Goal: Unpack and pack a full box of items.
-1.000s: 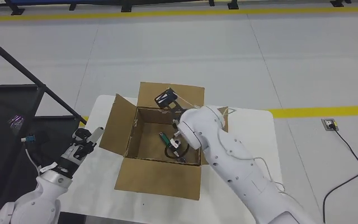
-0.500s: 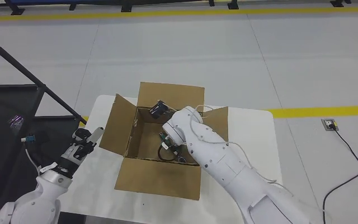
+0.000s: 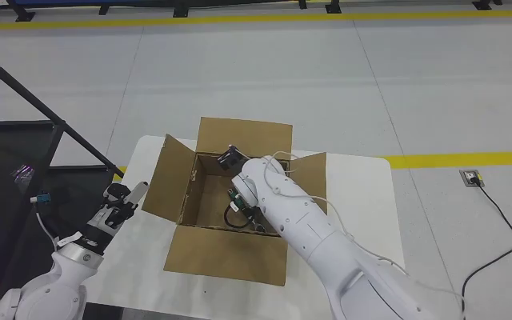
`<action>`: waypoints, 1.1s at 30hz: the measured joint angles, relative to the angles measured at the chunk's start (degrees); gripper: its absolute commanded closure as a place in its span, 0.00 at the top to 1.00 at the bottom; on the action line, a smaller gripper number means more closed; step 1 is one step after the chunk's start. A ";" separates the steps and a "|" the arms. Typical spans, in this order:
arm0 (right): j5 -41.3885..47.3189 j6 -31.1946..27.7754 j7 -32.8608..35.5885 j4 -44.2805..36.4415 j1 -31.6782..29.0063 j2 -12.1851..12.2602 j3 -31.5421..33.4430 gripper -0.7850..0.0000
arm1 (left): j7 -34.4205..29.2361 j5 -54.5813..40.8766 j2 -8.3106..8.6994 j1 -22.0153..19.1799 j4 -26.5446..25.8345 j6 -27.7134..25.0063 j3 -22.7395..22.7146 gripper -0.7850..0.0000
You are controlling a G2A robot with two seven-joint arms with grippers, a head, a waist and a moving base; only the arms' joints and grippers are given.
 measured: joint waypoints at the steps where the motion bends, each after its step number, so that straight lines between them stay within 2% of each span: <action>1: 0.33 -0.29 -0.42 1.08 0.20 -0.30 0.06 0.00 | 0.00 0.00 0.00 0.00 0.00 0.00 0.00 1.00; 9: 1.56 -1.58 -2.22 6.10 1.20 -2.02 0.25 0.02 | 0.00 0.00 0.00 0.00 0.00 0.00 0.00 1.00; 11: 1.77 -1.72 -2.63 6.97 1.44 -2.36 0.34 0.21 | 0.00 0.00 0.00 0.00 0.00 0.00 0.00 1.00; 13: 1.87 -1.83 -2.91 7.73 1.63 -2.67 0.40 0.31 | 0.00 0.00 0.00 0.00 0.00 0.00 0.00 1.00; 20: 2.28 -2.07 -4.02 9.58 2.22 -3.40 0.79 0.49 | 0.00 0.00 0.00 0.00 0.00 0.00 0.00 1.00; 25: 2.39 -1.74 -5.16 10.12 2.81 -3.68 1.16 0.67 | 0.00 0.00 0.00 0.00 0.00 0.00 0.00 1.00; 33: 4.07 -3.66 -9.34 10.05 3.98 -3.05 2.98 0.69 | 0.00 0.00 0.00 0.00 0.00 0.00 0.00 1.00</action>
